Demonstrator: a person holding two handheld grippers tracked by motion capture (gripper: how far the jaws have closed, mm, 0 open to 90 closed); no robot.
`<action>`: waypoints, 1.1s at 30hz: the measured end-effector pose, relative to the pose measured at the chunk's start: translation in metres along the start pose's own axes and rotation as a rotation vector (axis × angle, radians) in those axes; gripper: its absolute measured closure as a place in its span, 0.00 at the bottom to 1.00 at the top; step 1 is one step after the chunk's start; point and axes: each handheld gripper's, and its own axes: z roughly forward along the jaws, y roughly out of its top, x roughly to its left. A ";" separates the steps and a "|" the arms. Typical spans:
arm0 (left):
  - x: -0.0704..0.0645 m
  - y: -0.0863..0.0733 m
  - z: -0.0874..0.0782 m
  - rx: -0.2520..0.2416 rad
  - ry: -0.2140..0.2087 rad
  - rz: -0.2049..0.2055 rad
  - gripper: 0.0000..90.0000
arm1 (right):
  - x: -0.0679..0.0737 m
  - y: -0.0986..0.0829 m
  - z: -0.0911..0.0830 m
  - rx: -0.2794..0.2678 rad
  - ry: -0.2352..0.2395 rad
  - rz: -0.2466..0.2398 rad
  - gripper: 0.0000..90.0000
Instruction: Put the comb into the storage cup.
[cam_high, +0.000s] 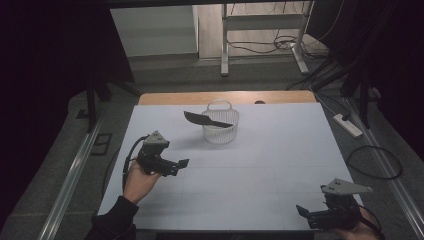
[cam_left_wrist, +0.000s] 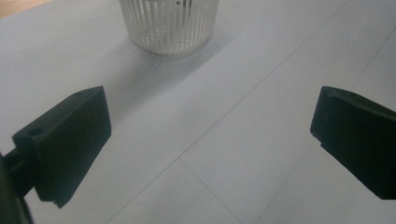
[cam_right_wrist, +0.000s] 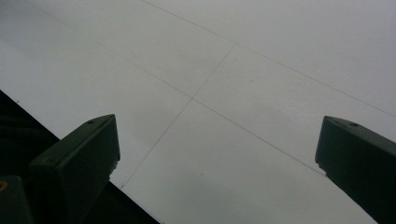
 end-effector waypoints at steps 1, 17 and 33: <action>0.000 -0.002 -0.002 0.000 -0.001 -0.002 0.00 | 0.000 0.000 0.000 0.000 0.000 0.000 0.00; -0.003 -0.023 -0.026 -0.017 0.018 -0.047 0.00 | 0.000 0.000 0.000 0.002 -0.002 -0.002 0.00; -0.008 -0.045 -0.049 -0.048 0.030 -0.091 0.00 | 0.001 0.000 0.001 0.003 -0.003 -0.003 0.01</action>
